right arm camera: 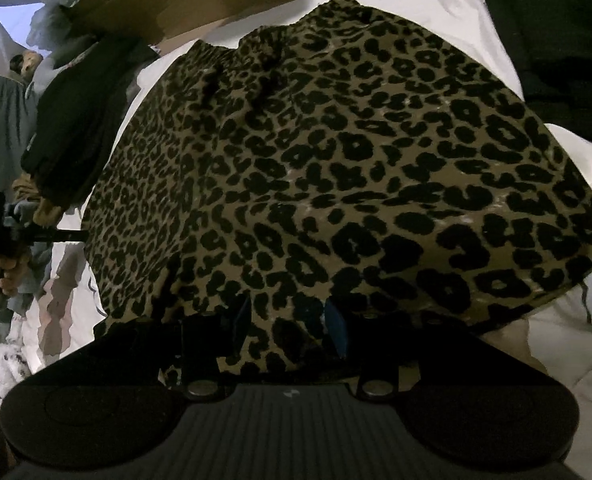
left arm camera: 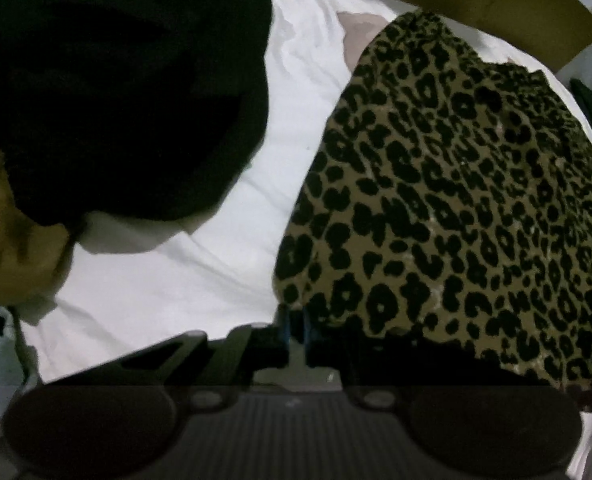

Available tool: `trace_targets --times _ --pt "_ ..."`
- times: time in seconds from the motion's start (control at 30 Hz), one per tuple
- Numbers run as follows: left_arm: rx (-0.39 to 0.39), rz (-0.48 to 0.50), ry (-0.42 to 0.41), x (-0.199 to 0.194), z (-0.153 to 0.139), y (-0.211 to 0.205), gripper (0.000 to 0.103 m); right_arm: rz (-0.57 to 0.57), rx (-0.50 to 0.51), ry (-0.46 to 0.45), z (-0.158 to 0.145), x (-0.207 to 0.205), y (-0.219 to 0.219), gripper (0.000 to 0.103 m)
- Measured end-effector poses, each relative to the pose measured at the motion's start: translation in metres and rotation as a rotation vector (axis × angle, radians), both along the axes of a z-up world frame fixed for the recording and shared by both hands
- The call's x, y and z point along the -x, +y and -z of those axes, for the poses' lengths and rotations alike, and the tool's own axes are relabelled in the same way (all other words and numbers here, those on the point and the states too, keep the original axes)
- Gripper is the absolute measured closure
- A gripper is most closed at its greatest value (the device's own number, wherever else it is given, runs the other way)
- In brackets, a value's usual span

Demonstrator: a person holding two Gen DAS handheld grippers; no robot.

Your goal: Fold clothes

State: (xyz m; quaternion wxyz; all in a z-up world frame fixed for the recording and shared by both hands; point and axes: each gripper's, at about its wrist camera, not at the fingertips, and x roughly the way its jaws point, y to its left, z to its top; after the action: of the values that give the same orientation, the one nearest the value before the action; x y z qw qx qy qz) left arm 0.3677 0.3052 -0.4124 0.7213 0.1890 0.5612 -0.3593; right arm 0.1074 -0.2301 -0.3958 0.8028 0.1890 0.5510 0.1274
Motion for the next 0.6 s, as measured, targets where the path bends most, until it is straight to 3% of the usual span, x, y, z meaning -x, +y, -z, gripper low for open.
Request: trace_targets --times 0.13,0.37,0.6 --pt "0.008 0.013 -0.045 0.002 -0.016 0.004 0.098 0.012 0.002 0.0 0.001 0.002 -0.004 0.055" --pt "-0.024 0.012 -0.071 -0.006 -0.015 -0.001 0.098 0.075 0.025 -0.006 0.003 0.006 -0.024 0.055" --pt "-0.043 0.004 -0.063 0.002 -0.003 -0.009 0.097 0.224 0.097 -0.024 -0.001 0.017 -0.066 0.055"
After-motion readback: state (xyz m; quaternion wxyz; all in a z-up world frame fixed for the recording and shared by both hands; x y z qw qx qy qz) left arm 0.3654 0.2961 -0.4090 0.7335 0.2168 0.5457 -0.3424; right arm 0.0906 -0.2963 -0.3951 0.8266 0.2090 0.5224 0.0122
